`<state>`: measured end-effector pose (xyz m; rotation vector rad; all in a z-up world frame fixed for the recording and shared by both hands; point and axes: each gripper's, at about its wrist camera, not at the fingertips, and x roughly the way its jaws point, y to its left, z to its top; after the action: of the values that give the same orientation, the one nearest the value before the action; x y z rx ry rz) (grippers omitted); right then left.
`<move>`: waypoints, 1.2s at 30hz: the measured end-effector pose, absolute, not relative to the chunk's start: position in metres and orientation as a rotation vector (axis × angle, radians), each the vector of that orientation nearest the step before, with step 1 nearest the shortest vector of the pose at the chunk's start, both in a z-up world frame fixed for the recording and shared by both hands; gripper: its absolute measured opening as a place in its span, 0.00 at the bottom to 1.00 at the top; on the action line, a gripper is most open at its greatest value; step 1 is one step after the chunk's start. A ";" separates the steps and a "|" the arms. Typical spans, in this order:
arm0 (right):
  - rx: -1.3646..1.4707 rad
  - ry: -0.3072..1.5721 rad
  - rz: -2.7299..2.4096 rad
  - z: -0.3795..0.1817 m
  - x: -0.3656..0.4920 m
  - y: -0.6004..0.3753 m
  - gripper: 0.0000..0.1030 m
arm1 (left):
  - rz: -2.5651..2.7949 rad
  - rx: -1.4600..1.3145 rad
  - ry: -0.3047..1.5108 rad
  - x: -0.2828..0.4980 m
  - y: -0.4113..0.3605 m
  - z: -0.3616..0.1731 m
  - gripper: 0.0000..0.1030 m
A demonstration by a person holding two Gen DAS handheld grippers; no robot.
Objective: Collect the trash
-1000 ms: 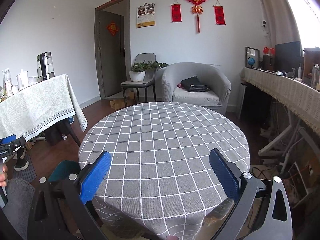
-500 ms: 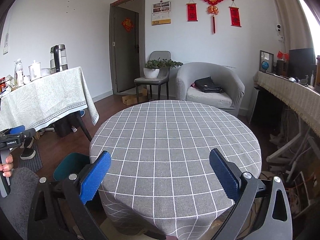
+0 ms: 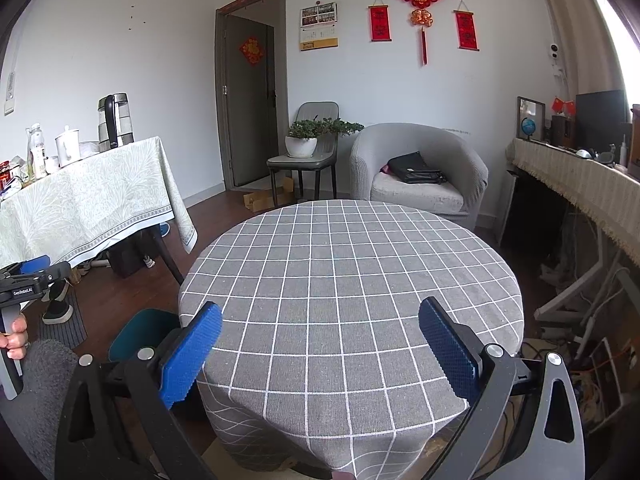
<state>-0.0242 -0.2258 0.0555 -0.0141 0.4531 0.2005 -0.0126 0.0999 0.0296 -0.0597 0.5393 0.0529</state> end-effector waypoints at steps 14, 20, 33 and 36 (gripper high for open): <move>-0.010 0.452 0.202 0.057 -0.025 -0.227 0.97 | 0.053 -0.048 0.538 -0.013 0.098 0.030 0.97; -0.008 0.451 0.201 0.058 -0.025 -0.226 0.97 | 0.051 -0.046 0.539 -0.013 0.098 0.030 0.97; -0.007 0.451 0.201 0.058 -0.025 -0.226 0.97 | 0.051 -0.047 0.539 -0.013 0.098 0.030 0.97; -0.007 0.451 0.201 0.058 -0.025 -0.225 0.97 | 0.051 -0.046 0.539 -0.013 0.098 0.030 0.97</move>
<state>-0.0251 -0.2255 0.0576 -0.0074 0.4511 0.2008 -0.0132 0.0982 0.0298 -0.0464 0.5393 0.0509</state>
